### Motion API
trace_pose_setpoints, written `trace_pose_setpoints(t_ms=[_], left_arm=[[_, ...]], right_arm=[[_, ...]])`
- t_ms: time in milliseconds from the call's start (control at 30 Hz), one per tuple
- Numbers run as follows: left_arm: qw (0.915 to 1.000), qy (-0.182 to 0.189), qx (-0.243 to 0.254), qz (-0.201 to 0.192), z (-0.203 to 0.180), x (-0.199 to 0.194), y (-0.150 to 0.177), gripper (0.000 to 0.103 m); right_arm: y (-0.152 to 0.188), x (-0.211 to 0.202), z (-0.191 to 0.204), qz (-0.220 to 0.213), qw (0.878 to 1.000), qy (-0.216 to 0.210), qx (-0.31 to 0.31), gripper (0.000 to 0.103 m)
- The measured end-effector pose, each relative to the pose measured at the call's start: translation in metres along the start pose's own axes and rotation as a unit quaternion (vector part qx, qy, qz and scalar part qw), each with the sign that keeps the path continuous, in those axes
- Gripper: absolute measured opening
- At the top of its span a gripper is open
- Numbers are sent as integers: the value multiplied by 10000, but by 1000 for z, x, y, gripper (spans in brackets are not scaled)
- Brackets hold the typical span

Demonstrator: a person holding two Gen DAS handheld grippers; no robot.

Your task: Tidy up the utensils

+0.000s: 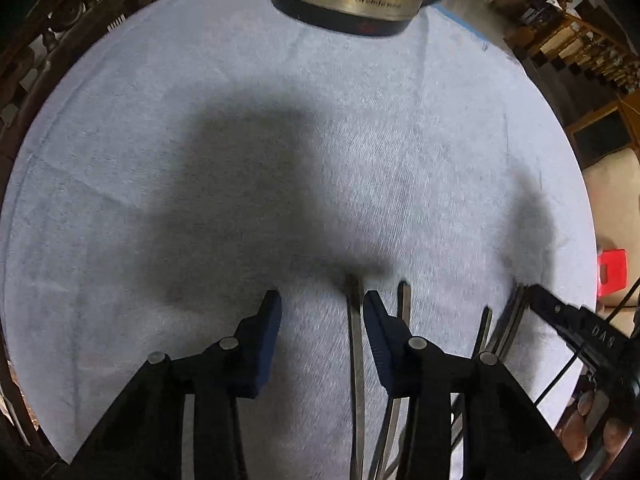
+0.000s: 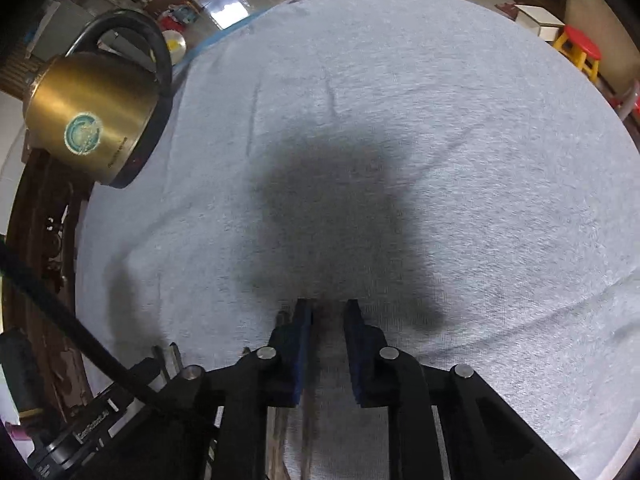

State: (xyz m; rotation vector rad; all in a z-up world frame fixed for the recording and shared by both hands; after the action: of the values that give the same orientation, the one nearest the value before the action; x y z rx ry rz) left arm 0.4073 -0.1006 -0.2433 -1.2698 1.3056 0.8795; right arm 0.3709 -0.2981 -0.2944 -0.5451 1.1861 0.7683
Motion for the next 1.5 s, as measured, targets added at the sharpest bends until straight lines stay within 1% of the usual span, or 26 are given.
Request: trace_pose_setpoints(t_ms=[67, 167, 267, 300, 333, 400, 533, 600, 633, 700, 733, 767, 833, 867, 933, 1000, 1033, 1067, 1133, 1200, 1233, 1267, 1333, 1400, 1500], left_arm=[[10000, -24, 9, 42, -1, 2, -2, 44], [9998, -164, 44, 76, -4, 2, -4, 44], [9994, -327, 117, 24, -9, 4, -5, 43], [9991, -389, 158, -6, -15, 9, -6, 37], [9987, -471, 204, -51, -16, 8, -6, 23], [9988, -402, 256, -61, -19, 9, -6, 7], [9990, -190, 359, -178, -23, 7, -4, 6], [9990, -43, 333, -300, -19, -5, 5, 5], [9987, -13, 359, -375, -19, -12, 10, 5], [9975, 29, 417, -570, -18, -28, 13, 5], [9960, 83, 465, -754, -20, -44, 16, 5], [9947, 113, 501, -895, -20, -57, 20, 5], [9897, 188, 587, -1295, -22, -92, 30, 5], [9871, 230, 617, -1460, -23, -107, 34, 5], [9794, 298, 714, -1866, -27, -147, 47, 5], [9718, 329, 810, -2192, -28, -174, 62, 5], [9672, 358, 846, -2369, -31, -190, 71, 5], [9634, 390, 869, -2504, -31, -196, 75, 5], [9549, 449, 922, -2788, -32, -219, 100, 5], [9487, 457, 952, -2980, -37, -231, 115, 5], [9441, 434, 980, -3118, -38, -240, 124, 5], [9413, 416, 993, -3201, -34, -245, 125, 5], [9341, 392, 1020, -3399, -35, -264, 139, 5], [9293, 395, 1063, -3516, -37, -274, 146, 5], [9192, 391, 1129, -3752, -40, -302, 158, 5]], right_arm=[[0, 2, 5, -34, 9998, 179, -110, 17], [2, 5, 16, -30, 9984, 452, -353, 17], [4, 9, 27, -122, 9949, 765, -650, 9], [5, 9, 30, -169, 9939, 818, -719, 8], [5, 9, 31, -209, 9934, 838, -751, 7], [5, 8, 33, -404, 9917, 863, -866, 7], [11, -8, 33, -722, 9904, 679, -968, 7], [14, -25, 35, -918, 9895, 367, -1058, 7], [16, -35, 32, -1022, 9885, 310, -1070, 7], [21, -51, 32, -1165, 9871, 22, -1097, 7], [25, -65, 31, -1263, 9857, -167, -1107, 7], [31, -78, 23, -1322, 9848, -218, -1105, 7], [42, -106, 20, -1529, 9803, -512, -1141, 7], [45, -116, 17, -1607, 9785, -575, -1158, 7], [58, -147, 14, -1851, 9718, -814, -1216, 7], [70, -169, 13, -2050, 9656, -970, -1270, 7], [82, -186, 12, -2224, 9605, -1032, -1319, 7], [88, -197, 11, -2307, 9575, -1092, -1344, 7], [105, -221, 9, -2570, 9484, -1216, -1407, 6], [123, -240, 8, -2810, 9392, -1290, -1493, 6], [130, -248, 9, -2894, 9359, -1295, -1533, 6], [138, -259, 9, -3016, 9311, -1291, -1595, 6], [154, -279, 10, -3230, 9219, -1338, -1669, 6], [164, -296, 12, -3339, 9165, -1372, -1727, 6], [178, -321, 17, -3495, 9075, -1447, -1824, 6]])
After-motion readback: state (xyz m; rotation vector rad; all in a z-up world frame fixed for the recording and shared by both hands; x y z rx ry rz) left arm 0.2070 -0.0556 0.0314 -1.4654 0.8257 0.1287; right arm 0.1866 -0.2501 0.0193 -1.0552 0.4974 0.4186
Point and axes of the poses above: each gripper's, at about its wrist camera, not at the fingertips, and x roughly the way its jaws point, z to its left, y to its underside, the point moved 7 cm from there along x, roughly the way its jaws point, and after that the axes turned 5 degrees about x, right-handed, at the moved point
